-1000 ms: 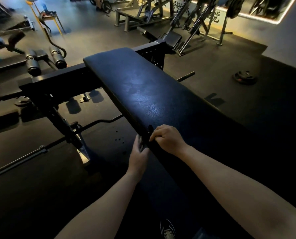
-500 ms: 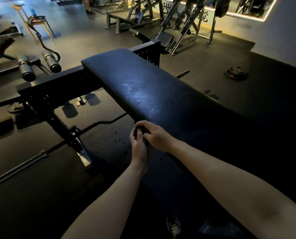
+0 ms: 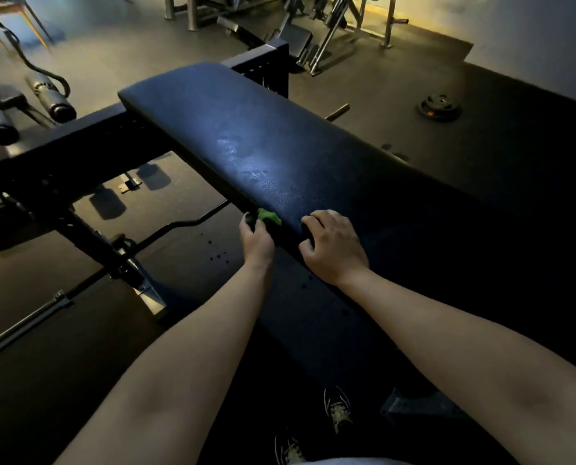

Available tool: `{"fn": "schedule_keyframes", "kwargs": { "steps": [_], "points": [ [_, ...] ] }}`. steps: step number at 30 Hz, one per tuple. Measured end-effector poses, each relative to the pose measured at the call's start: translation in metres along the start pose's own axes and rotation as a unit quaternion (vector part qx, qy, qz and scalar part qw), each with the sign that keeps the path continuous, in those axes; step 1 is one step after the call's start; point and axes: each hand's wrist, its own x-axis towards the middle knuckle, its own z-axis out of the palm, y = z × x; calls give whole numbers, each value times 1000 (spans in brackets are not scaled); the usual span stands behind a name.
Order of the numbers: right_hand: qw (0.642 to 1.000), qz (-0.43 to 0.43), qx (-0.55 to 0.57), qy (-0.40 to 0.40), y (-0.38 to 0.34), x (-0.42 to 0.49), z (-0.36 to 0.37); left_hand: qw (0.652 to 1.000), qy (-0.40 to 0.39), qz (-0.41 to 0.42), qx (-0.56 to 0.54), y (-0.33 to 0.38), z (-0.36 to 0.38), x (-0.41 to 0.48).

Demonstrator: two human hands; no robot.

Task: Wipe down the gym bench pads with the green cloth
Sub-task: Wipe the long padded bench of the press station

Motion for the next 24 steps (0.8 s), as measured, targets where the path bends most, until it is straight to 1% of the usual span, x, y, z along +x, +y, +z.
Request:
{"fn": "schedule_keyframes", "kwargs": {
  "steps": [1,3,5,6,8,11,13,16,17,20,21,23,24],
  "points": [
    [1000,-3,-9,-2,0,1,1,1000,-7,-18,3,-4,8,3],
    [1000,-3,-19,2,2,1,2,999,12,-34,24,-11,19,2],
    [1000,-5,-19,10,1,1,4,997,38,-33,55,-16,18,-8],
    [1000,-6,-18,12,1,1,4,997,38,-23,69,-20,15,-13],
    [1000,-2,-17,15,-1,1,4,995,27,-1,99,-25,12,-29],
    [1000,11,-3,23,-1,-1,2,994,-3,22,112,-29,12,-61],
    [999,13,11,28,-1,-2,2,990,-28,51,127,-34,7,-78],
    [999,16,22,33,1,-2,3,985,-59,81,139,-40,-5,-83],
    [999,18,25,36,1,-2,3,988,-54,70,124,-36,-8,-77],
    [998,16,25,46,2,-2,4,1000,-4,-16,9,-23,-6,-46],
    [998,16,30,47,3,-2,4,999,9,-39,-7,-21,-3,-34],
    [998,17,40,44,5,-2,3,998,5,-66,-5,-19,5,-18],
    [998,18,42,44,6,-2,3,997,0,-75,14,-17,8,-15]
  ]
}}
